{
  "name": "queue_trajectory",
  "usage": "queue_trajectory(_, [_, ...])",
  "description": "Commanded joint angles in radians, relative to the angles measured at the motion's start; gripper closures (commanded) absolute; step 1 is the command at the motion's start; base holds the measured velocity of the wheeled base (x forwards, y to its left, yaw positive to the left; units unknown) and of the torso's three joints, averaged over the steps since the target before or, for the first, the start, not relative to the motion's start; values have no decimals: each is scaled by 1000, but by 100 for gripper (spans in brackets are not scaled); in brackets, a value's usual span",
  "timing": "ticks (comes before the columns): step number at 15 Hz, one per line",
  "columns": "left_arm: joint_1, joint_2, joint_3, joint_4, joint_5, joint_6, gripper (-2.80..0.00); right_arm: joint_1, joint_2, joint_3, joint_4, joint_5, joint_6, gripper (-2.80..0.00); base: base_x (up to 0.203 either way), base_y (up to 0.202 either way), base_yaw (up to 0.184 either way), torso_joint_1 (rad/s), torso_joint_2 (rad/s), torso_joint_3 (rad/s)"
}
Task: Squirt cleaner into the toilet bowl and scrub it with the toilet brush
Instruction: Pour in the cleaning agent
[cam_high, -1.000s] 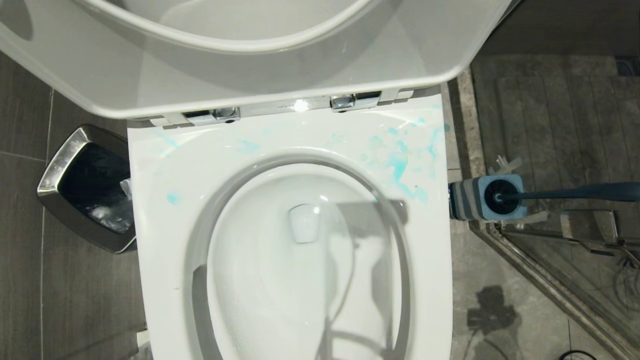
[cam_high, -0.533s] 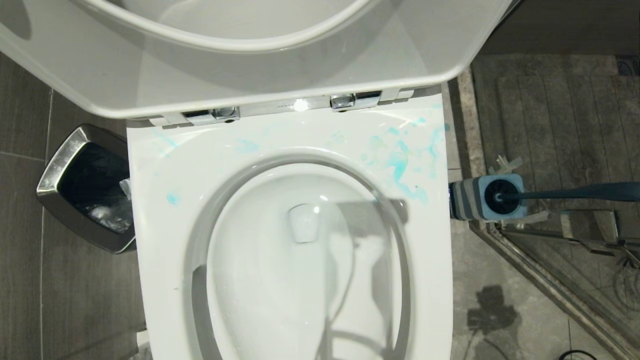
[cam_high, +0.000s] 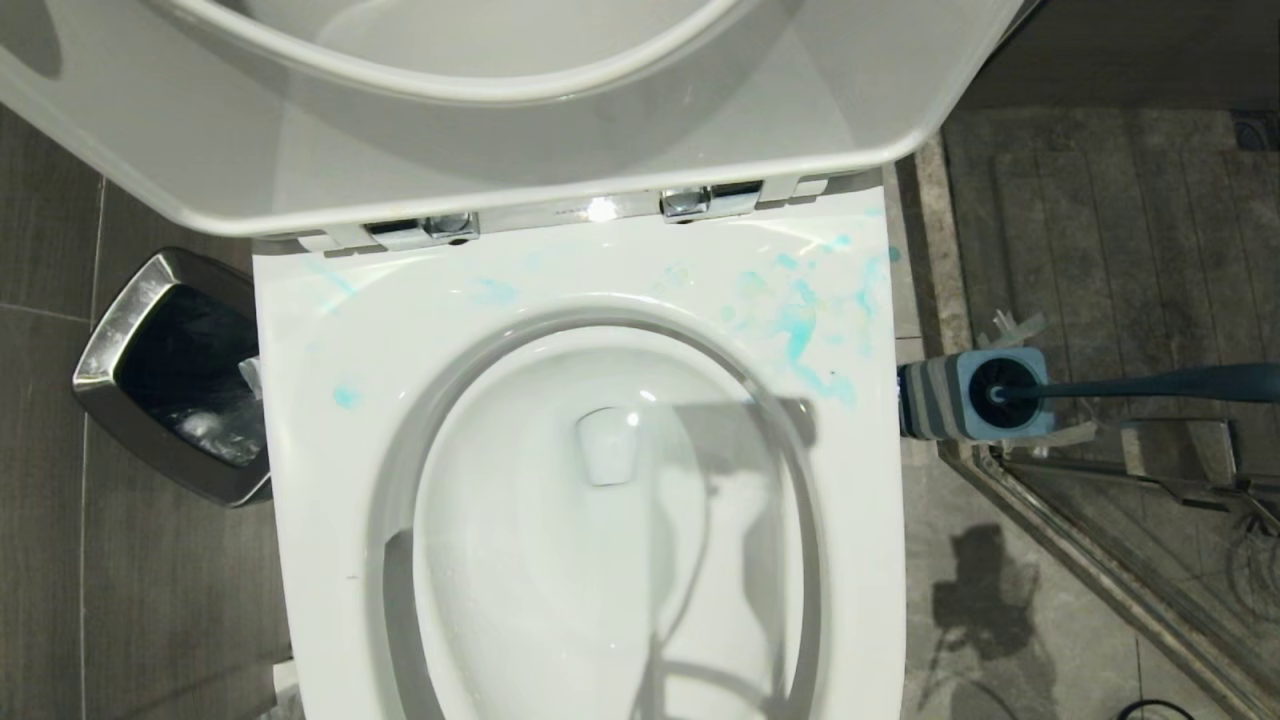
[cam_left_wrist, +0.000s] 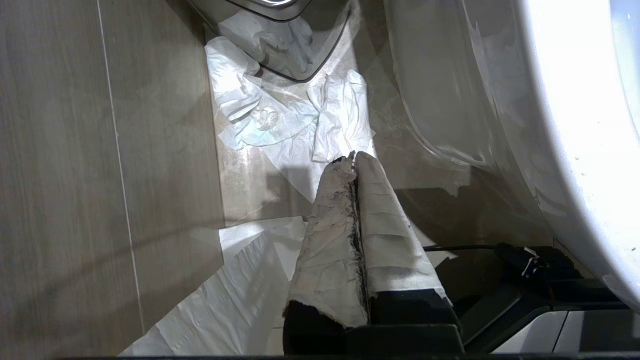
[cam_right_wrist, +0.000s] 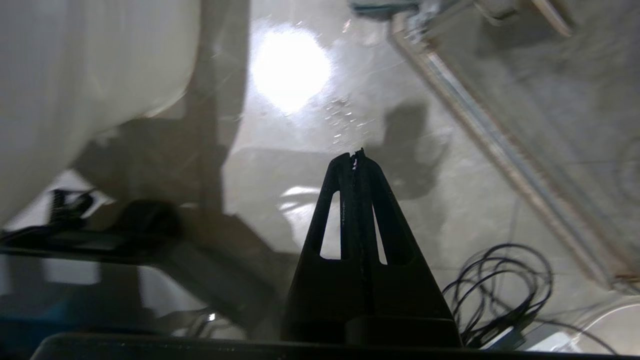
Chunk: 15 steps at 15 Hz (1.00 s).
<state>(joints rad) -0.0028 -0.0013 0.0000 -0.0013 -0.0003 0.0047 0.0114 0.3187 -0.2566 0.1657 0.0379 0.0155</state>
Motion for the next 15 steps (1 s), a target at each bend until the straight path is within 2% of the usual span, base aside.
queue_trajectory(1, [0,1,0,0,0,0,0,25,495,-125,-67,25,19,0,0,0,0,0,0,0])
queue_trajectory(3, [0,1,0,0,0,0,0,90,826,-231,-218,23,53,0,0,0,0,0,0,0])
queue_trajectory(5, [0,1,0,0,0,0,0,195,1065,-321,-367,-15,85,0,0,0,0,0,0,0])
queue_trajectory(7, [0,1,0,0,0,0,0,319,1228,-422,-475,-69,128,0,0,0,0,0,0,0])
queue_trajectory(9, [0,1,0,0,0,0,0,425,1354,-537,-542,-160,192,0,0,0,0,0,0,0])
queue_trajectory(11, [0,1,0,0,0,0,0,474,1457,-598,-646,-265,225,0,0,0,0,0,0,0])
queue_trajectory(15, [0,1,0,0,0,0,0,491,1600,-617,-787,-394,198,0,0,0,0,0,0,0])
